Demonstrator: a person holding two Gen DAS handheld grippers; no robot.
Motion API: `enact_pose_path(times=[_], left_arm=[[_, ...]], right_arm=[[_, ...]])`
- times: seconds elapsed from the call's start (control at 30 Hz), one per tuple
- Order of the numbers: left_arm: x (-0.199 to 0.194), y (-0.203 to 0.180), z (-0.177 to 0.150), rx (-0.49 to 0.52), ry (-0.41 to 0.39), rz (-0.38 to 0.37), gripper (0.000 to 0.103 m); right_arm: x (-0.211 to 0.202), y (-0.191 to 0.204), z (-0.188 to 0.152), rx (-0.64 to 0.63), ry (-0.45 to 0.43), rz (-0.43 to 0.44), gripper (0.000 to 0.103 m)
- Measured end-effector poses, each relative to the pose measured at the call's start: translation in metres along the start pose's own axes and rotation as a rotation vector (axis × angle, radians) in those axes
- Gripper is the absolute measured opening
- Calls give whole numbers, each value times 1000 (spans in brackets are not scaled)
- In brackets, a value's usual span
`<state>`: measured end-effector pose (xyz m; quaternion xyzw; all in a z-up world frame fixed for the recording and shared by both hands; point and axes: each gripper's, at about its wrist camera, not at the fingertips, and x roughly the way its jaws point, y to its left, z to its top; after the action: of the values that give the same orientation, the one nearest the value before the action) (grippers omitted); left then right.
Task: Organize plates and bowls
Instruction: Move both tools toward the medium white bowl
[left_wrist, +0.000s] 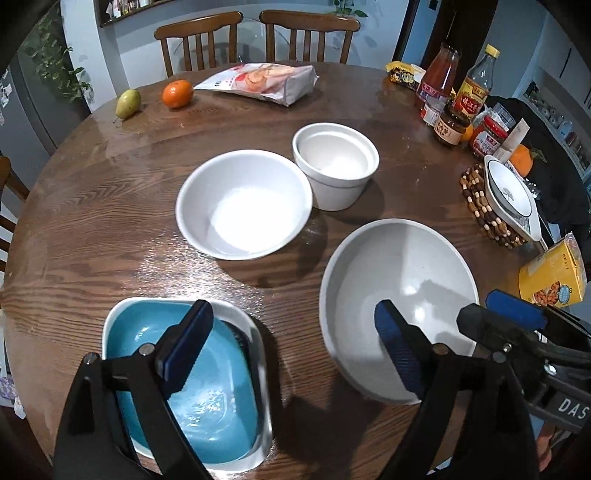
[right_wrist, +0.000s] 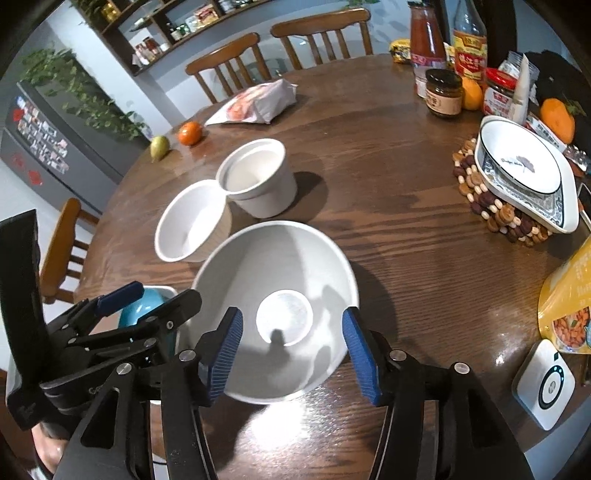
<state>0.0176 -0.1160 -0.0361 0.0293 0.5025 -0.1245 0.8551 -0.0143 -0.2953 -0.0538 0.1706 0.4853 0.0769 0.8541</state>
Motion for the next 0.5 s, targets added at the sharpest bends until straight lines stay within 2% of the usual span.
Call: enact_pose_path(times=[0.07,0.17,0.23,0.33,0.37,0.5], left_arm=[[-4,3,-2,-3,-6,4,91],[-9,6,-4,-3,-14,12,92],[-13,8,-6,-1,-23,21,102],[-16,12,-8,1,-29,29,102],[-17,14,-9,-1,-30,31,102],[-21,19,-11,-7,-34,40,102]], right_arm=[[-4,5,-1,-7,-12,1,71],[-8,10,-2,-16,-23,11,71],[-11,14,-3,-21,-29,10,71],[-12,18,-6,-22,-28,3,76],[-12,19,-7,-24,-27,1,82],[-12,22,-11,-27,-20,-3,83]])
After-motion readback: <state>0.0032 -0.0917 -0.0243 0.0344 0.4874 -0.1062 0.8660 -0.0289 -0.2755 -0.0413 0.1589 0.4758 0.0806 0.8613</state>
